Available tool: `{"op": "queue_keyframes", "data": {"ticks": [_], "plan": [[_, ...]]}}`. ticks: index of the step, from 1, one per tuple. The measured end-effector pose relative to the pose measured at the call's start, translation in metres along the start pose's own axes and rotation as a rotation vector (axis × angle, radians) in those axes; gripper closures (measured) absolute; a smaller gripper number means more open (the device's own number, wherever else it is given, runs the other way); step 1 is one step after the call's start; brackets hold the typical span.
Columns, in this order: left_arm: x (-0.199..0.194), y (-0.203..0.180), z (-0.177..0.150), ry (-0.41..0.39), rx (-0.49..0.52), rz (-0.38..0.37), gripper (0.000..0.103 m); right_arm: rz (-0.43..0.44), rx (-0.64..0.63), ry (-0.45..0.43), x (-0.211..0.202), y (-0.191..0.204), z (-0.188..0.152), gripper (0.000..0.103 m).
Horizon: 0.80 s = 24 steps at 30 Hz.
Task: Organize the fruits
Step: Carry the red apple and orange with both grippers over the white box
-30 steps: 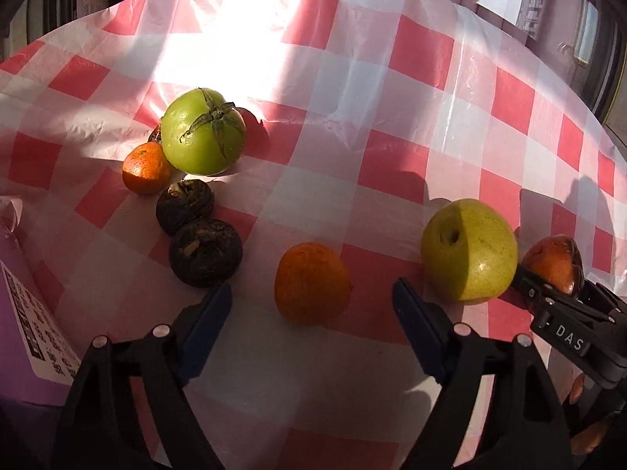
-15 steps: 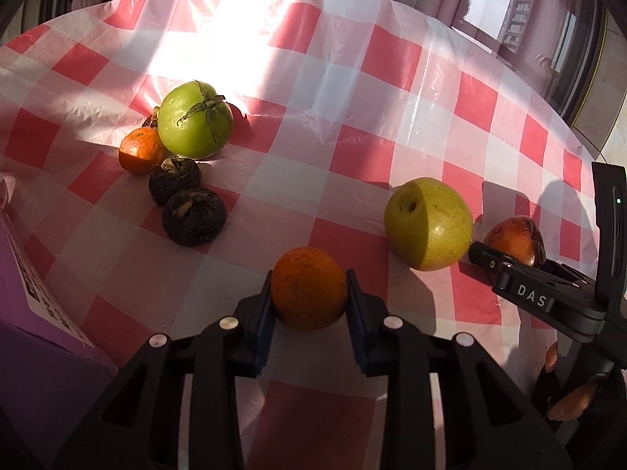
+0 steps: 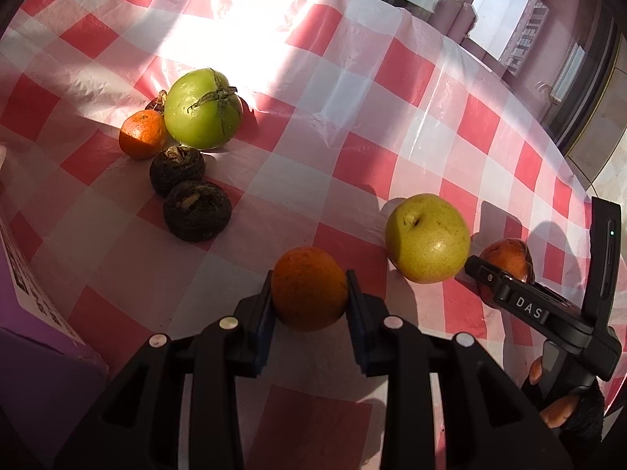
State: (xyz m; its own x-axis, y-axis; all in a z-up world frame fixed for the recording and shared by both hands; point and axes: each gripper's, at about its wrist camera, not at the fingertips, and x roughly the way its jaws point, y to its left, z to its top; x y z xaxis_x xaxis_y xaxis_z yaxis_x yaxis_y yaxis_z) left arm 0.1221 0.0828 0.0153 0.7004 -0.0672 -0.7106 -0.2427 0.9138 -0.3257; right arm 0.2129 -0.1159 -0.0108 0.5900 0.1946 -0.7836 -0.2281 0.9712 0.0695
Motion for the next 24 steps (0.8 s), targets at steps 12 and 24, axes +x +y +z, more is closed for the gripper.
{"op": "queue_keyframes", "data": {"ticks": [12, 24], "plan": [[-0.073, -0.011, -0.047, -0.043, 0.1, -0.028, 0.07, 0.109, 0.191, -0.027, -0.061, -0.014, -0.046, 0.041], [-0.228, -0.02, -0.071, -0.165, 0.264, -0.125, 0.07, 0.412, 0.257, -0.09, -0.158, 0.03, -0.094, 0.041]]}}
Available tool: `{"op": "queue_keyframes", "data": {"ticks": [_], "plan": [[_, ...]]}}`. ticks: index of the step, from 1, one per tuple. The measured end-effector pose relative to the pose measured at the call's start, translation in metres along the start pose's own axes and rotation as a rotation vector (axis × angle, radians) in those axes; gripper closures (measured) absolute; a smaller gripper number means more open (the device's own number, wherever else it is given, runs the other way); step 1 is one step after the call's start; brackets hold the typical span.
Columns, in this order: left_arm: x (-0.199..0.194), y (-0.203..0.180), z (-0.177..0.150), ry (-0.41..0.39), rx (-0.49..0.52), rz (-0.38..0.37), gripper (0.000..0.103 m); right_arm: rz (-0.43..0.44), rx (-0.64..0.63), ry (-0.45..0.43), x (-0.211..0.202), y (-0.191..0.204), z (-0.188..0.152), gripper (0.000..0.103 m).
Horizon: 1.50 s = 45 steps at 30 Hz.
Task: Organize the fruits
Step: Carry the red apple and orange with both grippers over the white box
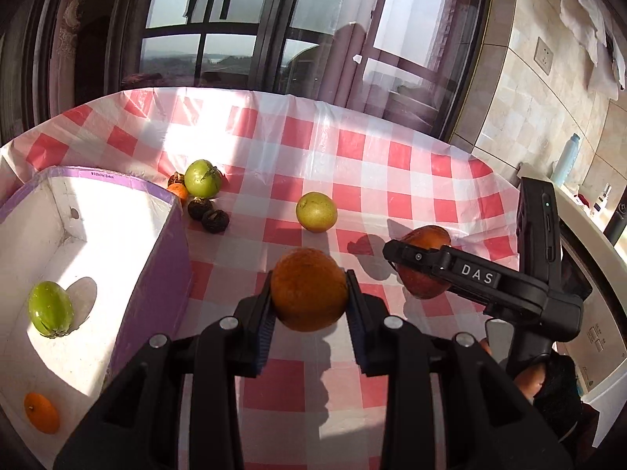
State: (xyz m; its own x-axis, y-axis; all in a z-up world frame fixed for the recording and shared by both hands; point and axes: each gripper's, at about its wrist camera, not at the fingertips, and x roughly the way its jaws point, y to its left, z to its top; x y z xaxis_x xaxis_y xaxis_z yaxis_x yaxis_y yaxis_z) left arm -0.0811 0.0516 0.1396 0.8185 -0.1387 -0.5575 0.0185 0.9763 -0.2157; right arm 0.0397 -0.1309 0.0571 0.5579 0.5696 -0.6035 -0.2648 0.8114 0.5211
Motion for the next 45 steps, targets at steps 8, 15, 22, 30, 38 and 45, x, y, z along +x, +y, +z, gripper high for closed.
{"op": "queue_keyframes", "data": {"ticks": [8, 15, 22, 30, 38, 45], "plan": [[-0.111, 0.051, 0.022, -0.177, -0.004, 0.108, 0.07, 0.204, -0.191, -0.049, -0.036, 0.122, -0.006, 0.04], [-0.155, 0.114, 0.006, -0.172, -0.018, 0.259, 0.07, 0.277, -0.341, -0.001, -0.027, 0.208, -0.033, 0.04], [-0.157, 0.16, -0.019, -0.083, -0.034, 0.354, 0.07, 0.3, -0.494, 0.075, -0.008, 0.272, -0.066, 0.04], [-0.12, 0.19, -0.043, 0.152, 0.031, 0.402, 0.07, 0.17, -0.674, 0.243, 0.049, 0.311, -0.106, 0.04], [-0.075, 0.2, -0.064, 0.382, 0.108, 0.379, 0.07, -0.063, -0.869, 0.394, 0.103, 0.304, -0.133, 0.041], [-0.052, 0.206, -0.074, 0.537, 0.116, 0.329, 0.07, -0.238, -1.095, 0.466, 0.128, 0.303, -0.157, 0.04]]}}
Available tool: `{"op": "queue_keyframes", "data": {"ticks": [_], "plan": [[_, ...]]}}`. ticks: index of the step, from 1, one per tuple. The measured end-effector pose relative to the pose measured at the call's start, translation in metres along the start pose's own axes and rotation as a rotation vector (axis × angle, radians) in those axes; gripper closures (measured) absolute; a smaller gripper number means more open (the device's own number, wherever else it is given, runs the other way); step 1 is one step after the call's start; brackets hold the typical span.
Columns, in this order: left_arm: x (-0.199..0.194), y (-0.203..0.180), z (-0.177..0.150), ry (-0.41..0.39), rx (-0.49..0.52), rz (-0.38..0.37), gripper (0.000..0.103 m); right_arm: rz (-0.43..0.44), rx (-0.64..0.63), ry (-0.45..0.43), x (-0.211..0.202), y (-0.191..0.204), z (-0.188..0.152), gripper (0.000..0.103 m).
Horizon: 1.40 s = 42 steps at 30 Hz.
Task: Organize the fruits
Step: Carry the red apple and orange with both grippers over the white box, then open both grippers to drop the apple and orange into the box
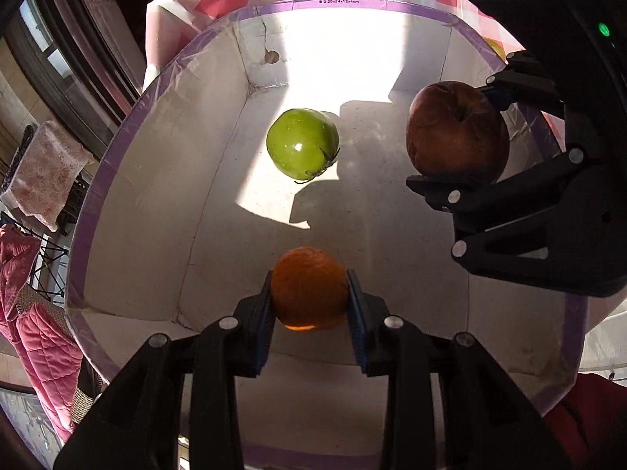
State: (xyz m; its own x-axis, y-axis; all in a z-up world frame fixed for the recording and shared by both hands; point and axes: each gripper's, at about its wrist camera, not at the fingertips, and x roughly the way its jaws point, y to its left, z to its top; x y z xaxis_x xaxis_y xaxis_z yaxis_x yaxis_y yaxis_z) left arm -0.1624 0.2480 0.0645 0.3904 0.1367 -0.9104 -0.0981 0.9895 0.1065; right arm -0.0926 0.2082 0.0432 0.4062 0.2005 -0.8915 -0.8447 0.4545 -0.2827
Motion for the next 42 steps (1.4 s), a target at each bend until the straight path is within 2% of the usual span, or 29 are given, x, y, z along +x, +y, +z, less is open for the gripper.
{"op": "queue_keyframes", "data": {"ticks": [6, 9, 13, 21, 28, 30, 31, 33, 35, 37, 40, 42], "plan": [[0.012, 0.004, 0.003, 0.082, -0.011, -0.031, 0.07, -0.119, -0.134, 0.107, 0.019, 0.009, 0.004, 0.041], [0.013, 0.007, 0.006, 0.116, -0.02, -0.049, 0.07, -0.13, -0.198, 0.155, 0.026, 0.015, 0.008, 0.041], [0.014, 0.002, 0.007, 0.14, 0.016, -0.006, 0.069, -0.153, -0.264, 0.195, 0.034, 0.022, 0.011, 0.041], [0.015, -0.007, 0.012, 0.184, 0.065, 0.041, 0.069, -0.115, -0.324, 0.247, 0.042, 0.027, 0.012, 0.042], [0.016, -0.019, 0.019, 0.231, 0.123, 0.093, 0.068, -0.068, -0.314, 0.252, 0.039, 0.019, 0.011, 0.042], [0.015, -0.02, 0.021, 0.242, 0.116, 0.073, 0.061, -0.063, -0.3, 0.237, 0.035, 0.019, 0.011, 0.039], [0.016, -0.021, 0.022, 0.245, 0.109, 0.071, 0.053, -0.069, -0.294, 0.234, 0.035, 0.021, 0.012, 0.035], [0.021, -0.024, 0.029, 0.24, 0.101, 0.076, 0.028, -0.111, -0.285, 0.216, 0.031, 0.019, 0.012, 0.027], [0.017, -0.026, 0.032, 0.218, 0.104, 0.098, 0.016, -0.149, -0.277, 0.191, 0.025, 0.014, 0.013, 0.019], [0.011, -0.025, 0.035, 0.187, 0.1, 0.115, 0.01, -0.162, -0.263, 0.157, 0.017, 0.01, 0.013, 0.017], [-0.002, -0.023, 0.04, 0.12, 0.064, 0.135, 0.009, -0.168, -0.26, 0.097, 0.004, 0.009, 0.009, 0.017], [-0.015, -0.023, 0.043, 0.058, 0.048, 0.163, 0.007, -0.219, -0.259, 0.025, -0.009, 0.007, 0.006, 0.017]]}}
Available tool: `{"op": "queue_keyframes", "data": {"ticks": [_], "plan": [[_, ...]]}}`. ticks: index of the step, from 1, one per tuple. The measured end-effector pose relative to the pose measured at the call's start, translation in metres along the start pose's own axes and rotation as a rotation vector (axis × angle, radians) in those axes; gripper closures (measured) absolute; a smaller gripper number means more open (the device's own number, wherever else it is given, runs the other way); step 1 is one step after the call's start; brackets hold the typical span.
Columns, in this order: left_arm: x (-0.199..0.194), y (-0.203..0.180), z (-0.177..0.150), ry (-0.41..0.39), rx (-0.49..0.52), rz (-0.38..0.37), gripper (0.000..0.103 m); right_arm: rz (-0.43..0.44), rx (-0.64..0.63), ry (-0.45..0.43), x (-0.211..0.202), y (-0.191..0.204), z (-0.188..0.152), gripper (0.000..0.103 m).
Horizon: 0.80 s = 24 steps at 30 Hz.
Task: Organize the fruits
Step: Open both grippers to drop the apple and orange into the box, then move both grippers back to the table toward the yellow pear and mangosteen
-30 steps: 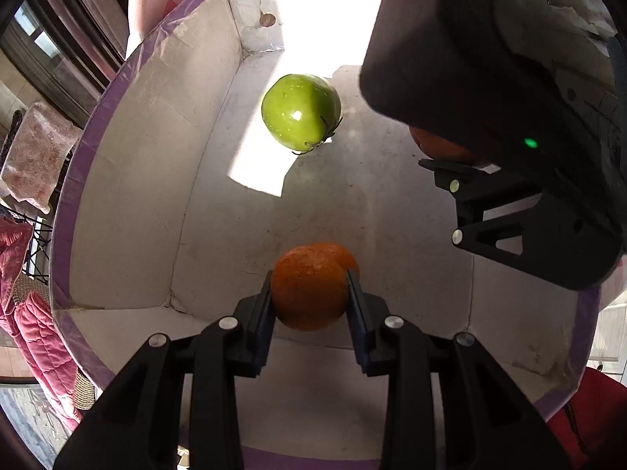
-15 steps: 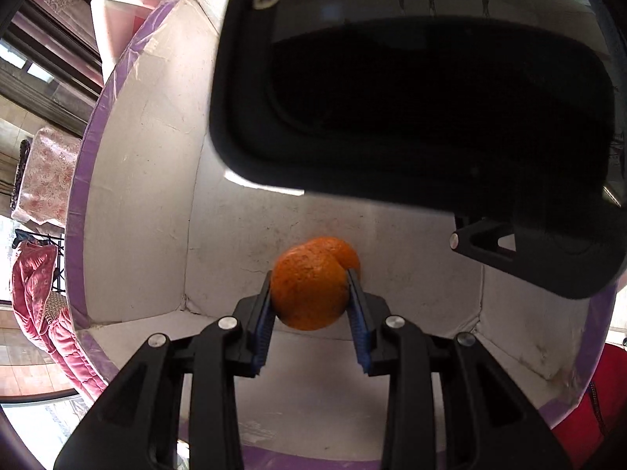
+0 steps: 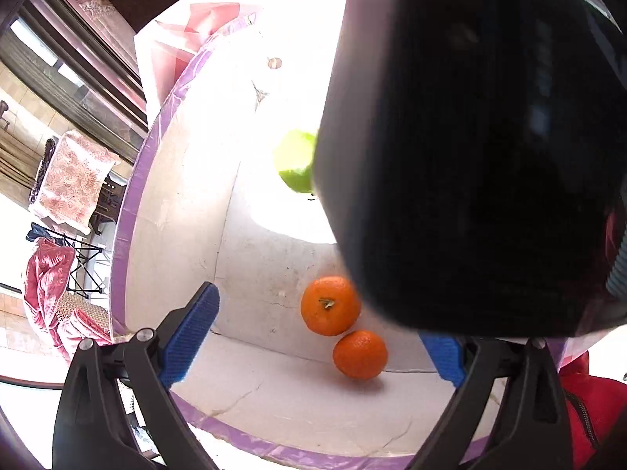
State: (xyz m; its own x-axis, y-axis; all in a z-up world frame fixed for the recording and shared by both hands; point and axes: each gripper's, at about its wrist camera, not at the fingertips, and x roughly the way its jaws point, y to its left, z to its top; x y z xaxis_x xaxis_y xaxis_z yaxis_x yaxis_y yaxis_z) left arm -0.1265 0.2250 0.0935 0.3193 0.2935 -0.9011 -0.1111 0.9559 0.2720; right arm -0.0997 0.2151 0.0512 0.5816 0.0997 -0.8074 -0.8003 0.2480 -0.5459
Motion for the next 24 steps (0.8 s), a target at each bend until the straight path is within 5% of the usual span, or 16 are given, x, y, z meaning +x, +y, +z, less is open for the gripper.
{"op": "queue_keyframes", "data": {"ticks": [7, 13, 18, 24], "plan": [[-0.081, -0.019, 0.013, -0.258, 0.016, 0.22, 0.006, -0.03, 0.187, -0.318, -0.057, -0.049, -0.024, 0.017], [-0.172, -0.066, 0.019, -0.67, 0.031, 0.374, 0.002, -0.017, 0.536, -0.631, -0.106, -0.135, -0.082, 0.014], [-0.189, -0.116, 0.021, -0.819, 0.052, 0.221, 0.002, 0.044, 0.851, -0.724, -0.09, -0.194, -0.153, 0.012], [-0.156, -0.169, 0.033, -0.843, 0.017, -0.094, 0.002, -0.018, 1.123, -0.64, -0.018, -0.224, -0.233, 0.011]]}}
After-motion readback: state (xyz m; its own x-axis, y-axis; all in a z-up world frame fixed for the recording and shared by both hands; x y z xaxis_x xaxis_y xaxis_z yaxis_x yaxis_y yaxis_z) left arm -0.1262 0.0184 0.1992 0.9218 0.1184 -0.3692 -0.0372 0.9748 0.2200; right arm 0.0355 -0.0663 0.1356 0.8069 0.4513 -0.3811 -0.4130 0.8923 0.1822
